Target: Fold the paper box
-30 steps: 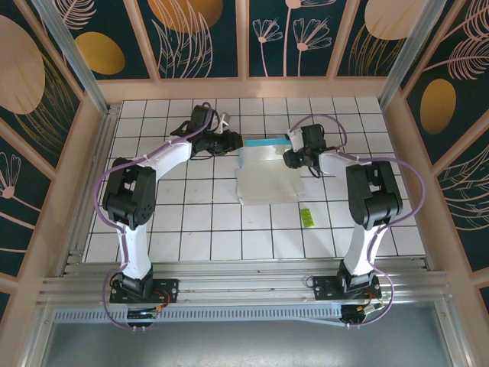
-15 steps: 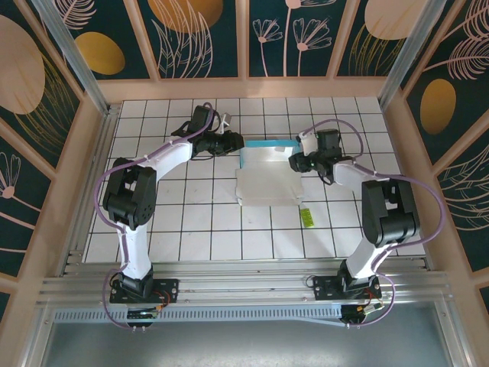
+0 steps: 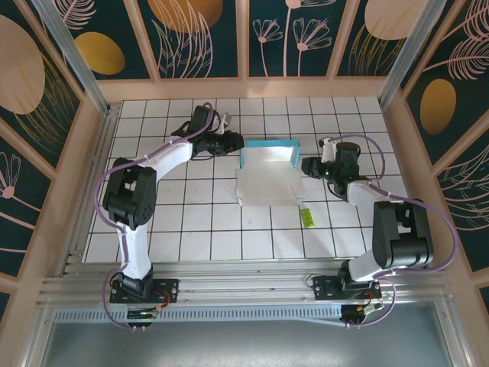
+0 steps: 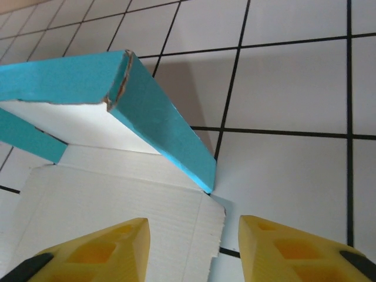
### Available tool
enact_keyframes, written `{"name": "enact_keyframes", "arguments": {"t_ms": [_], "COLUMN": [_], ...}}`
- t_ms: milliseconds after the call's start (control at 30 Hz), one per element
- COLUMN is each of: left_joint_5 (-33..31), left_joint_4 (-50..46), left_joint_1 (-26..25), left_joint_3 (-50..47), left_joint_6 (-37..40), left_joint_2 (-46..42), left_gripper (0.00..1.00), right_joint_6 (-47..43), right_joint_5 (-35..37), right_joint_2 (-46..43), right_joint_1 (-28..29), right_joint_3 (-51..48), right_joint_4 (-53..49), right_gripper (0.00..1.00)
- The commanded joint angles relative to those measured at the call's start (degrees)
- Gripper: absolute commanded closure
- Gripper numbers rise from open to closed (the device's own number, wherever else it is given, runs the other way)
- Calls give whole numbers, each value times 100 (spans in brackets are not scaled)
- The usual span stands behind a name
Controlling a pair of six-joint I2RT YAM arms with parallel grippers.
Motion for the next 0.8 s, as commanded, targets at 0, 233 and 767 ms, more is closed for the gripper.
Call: {"name": "enact_keyframes", "arguments": {"t_ms": [0,233,767], "left_joint_5": [70,125,135], "left_joint_4": [-50,30,-15], "left_joint_1": [-45,-62,-62], "left_joint_3": [-54,-59,-11], "left_joint_6": [-89,-177,-171], "left_joint_2": [22,33,55], "left_gripper": [71,71,71], "right_joint_6": [311,417,444], "right_joint_5": [25,922,1352], "right_joint_2": [240,738,1344], "right_joint_1": [155,556,782], "right_joint_3": [149,305,539], "right_joint_4": [466,1022,1566], "right_gripper": [56,56,73]}}
